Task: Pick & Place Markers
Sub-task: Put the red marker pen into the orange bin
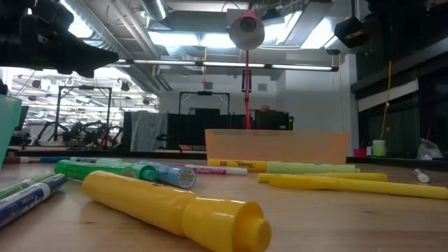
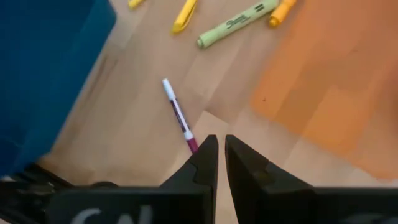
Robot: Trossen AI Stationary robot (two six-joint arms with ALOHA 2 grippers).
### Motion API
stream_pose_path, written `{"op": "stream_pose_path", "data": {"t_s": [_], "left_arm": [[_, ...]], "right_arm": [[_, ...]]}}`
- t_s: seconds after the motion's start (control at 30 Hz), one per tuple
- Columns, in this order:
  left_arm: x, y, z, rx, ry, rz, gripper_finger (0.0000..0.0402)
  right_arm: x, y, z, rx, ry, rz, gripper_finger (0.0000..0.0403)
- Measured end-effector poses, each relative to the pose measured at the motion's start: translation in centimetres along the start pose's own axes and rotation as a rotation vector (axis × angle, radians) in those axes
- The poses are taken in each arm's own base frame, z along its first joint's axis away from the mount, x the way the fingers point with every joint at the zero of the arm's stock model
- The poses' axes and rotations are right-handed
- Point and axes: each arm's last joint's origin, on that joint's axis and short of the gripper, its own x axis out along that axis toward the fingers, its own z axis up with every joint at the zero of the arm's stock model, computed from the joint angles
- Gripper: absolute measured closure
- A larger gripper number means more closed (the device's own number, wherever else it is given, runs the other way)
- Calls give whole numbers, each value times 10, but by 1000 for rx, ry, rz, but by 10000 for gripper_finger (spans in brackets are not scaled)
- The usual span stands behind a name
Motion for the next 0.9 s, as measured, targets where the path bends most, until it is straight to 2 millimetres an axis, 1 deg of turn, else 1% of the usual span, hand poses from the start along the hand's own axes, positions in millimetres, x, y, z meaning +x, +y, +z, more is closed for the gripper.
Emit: {"op": "stream_pose_path", "data": {"t_s": [0.07,0.23,0.37,0.57,0.9], "left_arm": [[0,0,0,0,0,0,391],[0,0,0,0,0,0,389],[0,0,0,0,0,0,391],[0,0,0,0,1,0,392],[0,0,0,0,0,0,392]], "right_arm": [[3,2,3,-24,23,-10,370],[14,7,13,-68,58,29,370],[29,14,15,-93,81,61,370],[53,26,7,-134,132,107,370],[84,31,-7,-135,181,134,370]]}}
